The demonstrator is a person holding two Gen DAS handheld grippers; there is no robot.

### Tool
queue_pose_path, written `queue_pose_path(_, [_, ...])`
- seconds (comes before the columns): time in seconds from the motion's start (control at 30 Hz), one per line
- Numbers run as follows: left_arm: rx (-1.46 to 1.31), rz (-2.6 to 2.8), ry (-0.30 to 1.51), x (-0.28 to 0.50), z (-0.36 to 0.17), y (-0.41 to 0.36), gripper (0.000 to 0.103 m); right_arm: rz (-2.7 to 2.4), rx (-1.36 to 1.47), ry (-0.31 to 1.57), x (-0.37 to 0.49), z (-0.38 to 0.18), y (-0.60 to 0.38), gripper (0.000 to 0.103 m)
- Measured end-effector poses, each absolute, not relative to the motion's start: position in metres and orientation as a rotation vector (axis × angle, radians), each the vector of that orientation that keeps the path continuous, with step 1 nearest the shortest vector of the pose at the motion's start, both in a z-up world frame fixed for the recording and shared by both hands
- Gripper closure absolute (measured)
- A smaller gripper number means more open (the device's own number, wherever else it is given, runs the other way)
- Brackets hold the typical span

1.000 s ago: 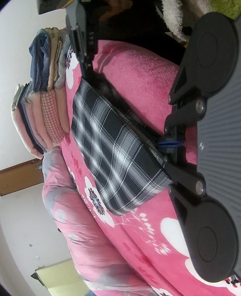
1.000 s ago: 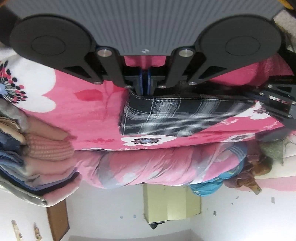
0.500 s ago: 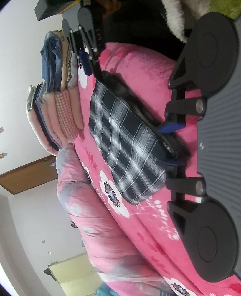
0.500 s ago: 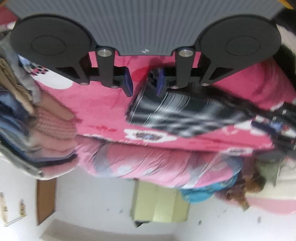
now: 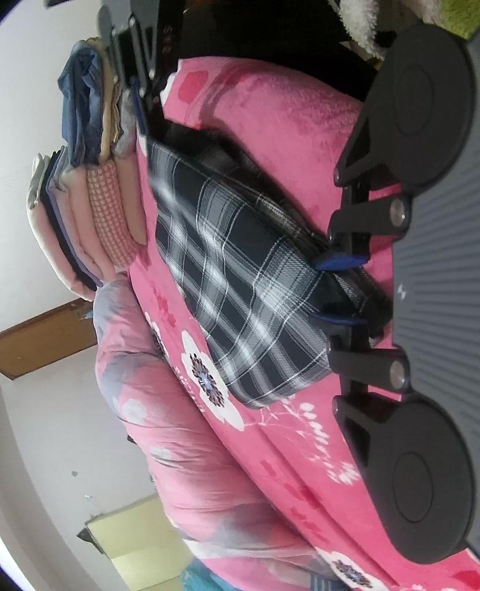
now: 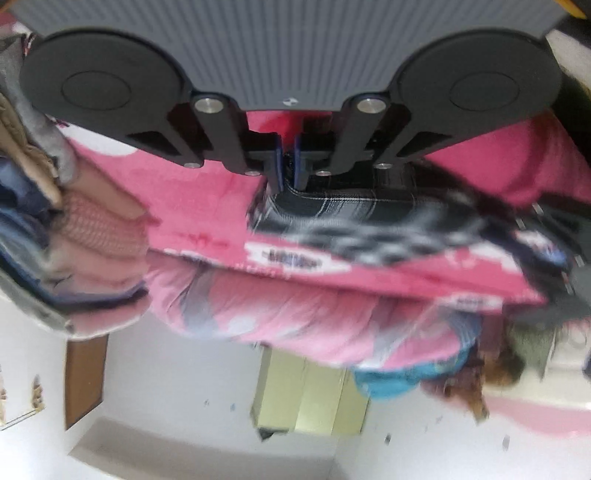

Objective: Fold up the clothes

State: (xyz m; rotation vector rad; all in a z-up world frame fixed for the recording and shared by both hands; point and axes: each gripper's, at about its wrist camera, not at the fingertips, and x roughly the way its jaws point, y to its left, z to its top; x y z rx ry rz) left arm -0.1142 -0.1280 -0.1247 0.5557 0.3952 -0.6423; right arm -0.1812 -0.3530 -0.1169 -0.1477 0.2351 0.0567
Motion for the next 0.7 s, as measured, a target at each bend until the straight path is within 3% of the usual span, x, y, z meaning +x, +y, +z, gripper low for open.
queue_pose_path(0.27, [0.567,-0.671,0.407,-0.115,-0.126,-0.117,0.088,0.104,-0.086,0.351,-0.179,-0.133,-0.364,0.101])
queue_pose_path(0.43, [0.517,-0.689,0.425,-0.115,-0.109,-0.1,0.08,0.11,-0.054,0.375,-0.188,-0.122,-0.377,0.1])
queue_pose_path(0.7, [0.352,-0.652,0.404,-0.09,-0.079,-0.1,0.073,0.131,0.099,0.244,-0.174,-0.081,-0.4,0.098])
